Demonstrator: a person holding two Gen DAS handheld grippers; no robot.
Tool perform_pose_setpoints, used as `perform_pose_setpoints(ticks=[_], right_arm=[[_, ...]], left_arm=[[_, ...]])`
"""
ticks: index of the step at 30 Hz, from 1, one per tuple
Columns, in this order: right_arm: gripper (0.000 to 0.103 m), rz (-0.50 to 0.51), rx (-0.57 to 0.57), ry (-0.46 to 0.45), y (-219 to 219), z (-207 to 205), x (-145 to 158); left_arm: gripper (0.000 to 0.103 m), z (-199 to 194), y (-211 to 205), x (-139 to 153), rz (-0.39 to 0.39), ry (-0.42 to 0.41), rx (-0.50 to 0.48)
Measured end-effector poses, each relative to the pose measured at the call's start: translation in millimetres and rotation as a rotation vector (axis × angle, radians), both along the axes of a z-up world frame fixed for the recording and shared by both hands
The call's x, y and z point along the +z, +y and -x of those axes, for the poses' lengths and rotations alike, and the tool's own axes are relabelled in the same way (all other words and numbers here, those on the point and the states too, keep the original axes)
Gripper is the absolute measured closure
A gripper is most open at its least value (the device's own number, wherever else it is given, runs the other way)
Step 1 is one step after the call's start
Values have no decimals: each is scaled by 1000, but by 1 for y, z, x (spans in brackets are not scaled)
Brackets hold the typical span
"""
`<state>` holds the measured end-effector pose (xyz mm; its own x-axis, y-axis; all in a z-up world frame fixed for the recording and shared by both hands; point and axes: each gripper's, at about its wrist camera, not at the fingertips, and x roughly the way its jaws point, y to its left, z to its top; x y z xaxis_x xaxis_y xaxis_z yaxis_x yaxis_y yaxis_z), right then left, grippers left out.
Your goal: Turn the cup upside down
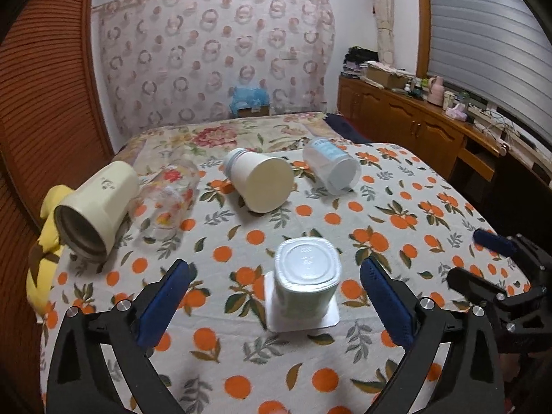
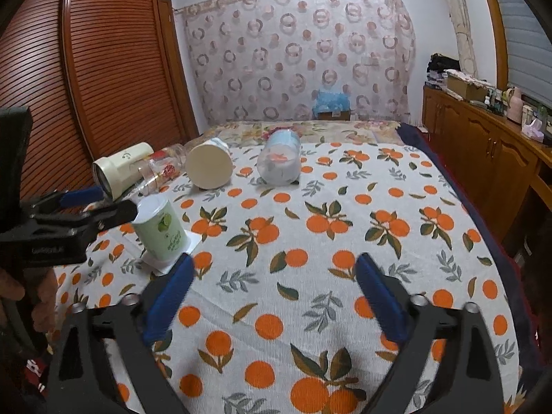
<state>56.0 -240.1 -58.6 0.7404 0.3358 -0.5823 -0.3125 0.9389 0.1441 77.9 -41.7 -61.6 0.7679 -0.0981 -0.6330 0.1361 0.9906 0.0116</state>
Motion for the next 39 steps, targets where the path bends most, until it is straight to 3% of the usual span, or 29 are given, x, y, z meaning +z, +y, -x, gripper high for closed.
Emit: perform_pose_setpoints(ticks=[16, 28, 39], right_arm=[[3, -1, -4, -11, 16, -2, 14], [3, -29, -25, -126, 14, 19, 55], [3, -41, -36, -264, 12, 49, 87]], left_arm=[[8, 40, 30, 9, 35, -34, 80], [8, 66, 40, 50, 32, -167, 118], [8, 81, 40, 66, 28, -244, 143]])
